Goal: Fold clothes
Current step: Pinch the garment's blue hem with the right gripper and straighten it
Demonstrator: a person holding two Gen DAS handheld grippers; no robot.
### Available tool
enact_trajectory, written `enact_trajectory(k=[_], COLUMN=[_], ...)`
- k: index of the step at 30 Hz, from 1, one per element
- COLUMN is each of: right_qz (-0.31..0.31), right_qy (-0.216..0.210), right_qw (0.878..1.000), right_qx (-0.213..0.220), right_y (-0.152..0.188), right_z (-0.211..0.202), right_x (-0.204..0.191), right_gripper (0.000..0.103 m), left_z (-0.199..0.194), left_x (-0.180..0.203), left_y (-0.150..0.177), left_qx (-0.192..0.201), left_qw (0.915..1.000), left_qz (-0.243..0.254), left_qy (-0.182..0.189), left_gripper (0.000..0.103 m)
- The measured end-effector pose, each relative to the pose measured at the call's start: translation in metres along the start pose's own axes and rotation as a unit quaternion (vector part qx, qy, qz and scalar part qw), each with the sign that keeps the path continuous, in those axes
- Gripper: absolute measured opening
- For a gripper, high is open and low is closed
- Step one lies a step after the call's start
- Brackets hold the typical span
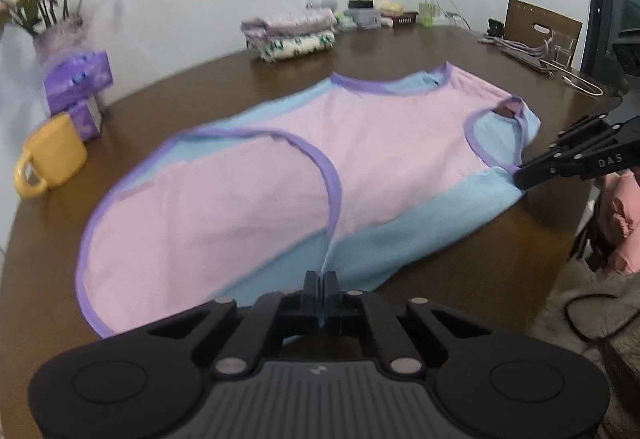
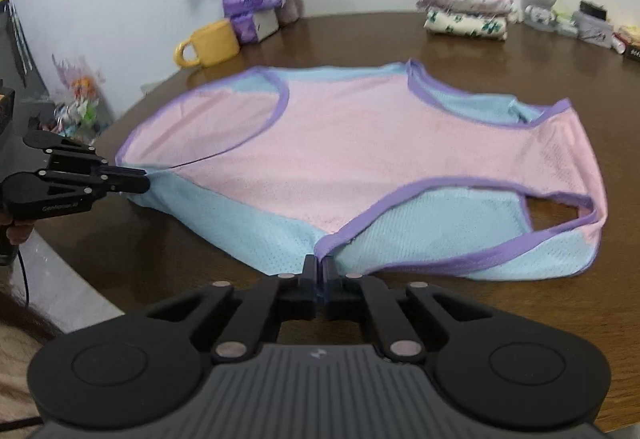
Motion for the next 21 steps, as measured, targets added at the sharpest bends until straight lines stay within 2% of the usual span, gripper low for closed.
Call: enact_trajectory(k=[3,4,7,9,11,13,16,17,19,21], right_qz=[-0.001,-0.001,0.002,0.007,0.008,-0.002,-0.02,-0.028,-0.038,-0.046], right_qy=[-0.007,-0.01,-0.01,-0.005,-0.002,0.002,0.001,0.001,-0.005,-0.006], right_qw=[1.0,1.0,1.0,1.0,1.0,1.0,0.999,0.999,0.999,0.999], right_qx=[-0.003,-0.004,0.003,0.017,0.027,0.031,0.029,0.029,0.026,0.021], right_y=[0.001,0.001,-0.002,-0.009,-0.014,-0.018,-0.023,-0.024,-0.025,-0.025], right_z=[-0.001,-0.001,-0.005,-0.005,-0.003,0.004,0.018,0.022,0.03,0.036], right_x=[0.0,0.0,0.003,0.006,0.008,0.005,-0.003,-0.006,-0.013,-0.017], right_gripper=[0.006,0.007,0.007,0.007,0.007,0.01,0.026,0.027,0.027,0.027], left_z=[-0.009,-0.012,-0.02,-0.019,-0.016,-0.014,-0.014,-0.012,-0.007,-0.003], left_x=[-0.013,-0.018,-0.038,-0.049,-0.054,-0.054,-0.046,-0.043,-0.036,-0.028], left_y=[-0.007,-0.009,-0.016,-0.018,-0.012,-0.006,-0.002,-0.001,-0.001,-0.001], left_qx=[0.02,0.028,0.048,0.046,0.035,0.025,0.024,0.021,0.014,0.01], left_qw=[0.9987,0.9977,0.992,0.9898,0.9908,0.9913,0.9916,0.9926,0.9948,0.9957], left_qz=[-0.046,-0.062,-0.116,-0.134,-0.131,-0.129,-0.123,-0.115,-0.095,-0.08], left_qy=[0.007,0.01,0.017,0.009,-0.004,0.003,0.03,0.033,0.035,0.046], left_gripper=[0.036,0.039,0.038,0.035,0.034,0.034,0.033,0.032,0.024,0.024])
Point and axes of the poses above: each gripper's, at about its wrist camera, not at the fingertips, and z roughly the way its jaws point, x to its right, y to its underside, the point moved 9 cm from there along z, roughly the way its jaws point, and after that the axes turned 4 degrees about y, right-handed, at the moved point
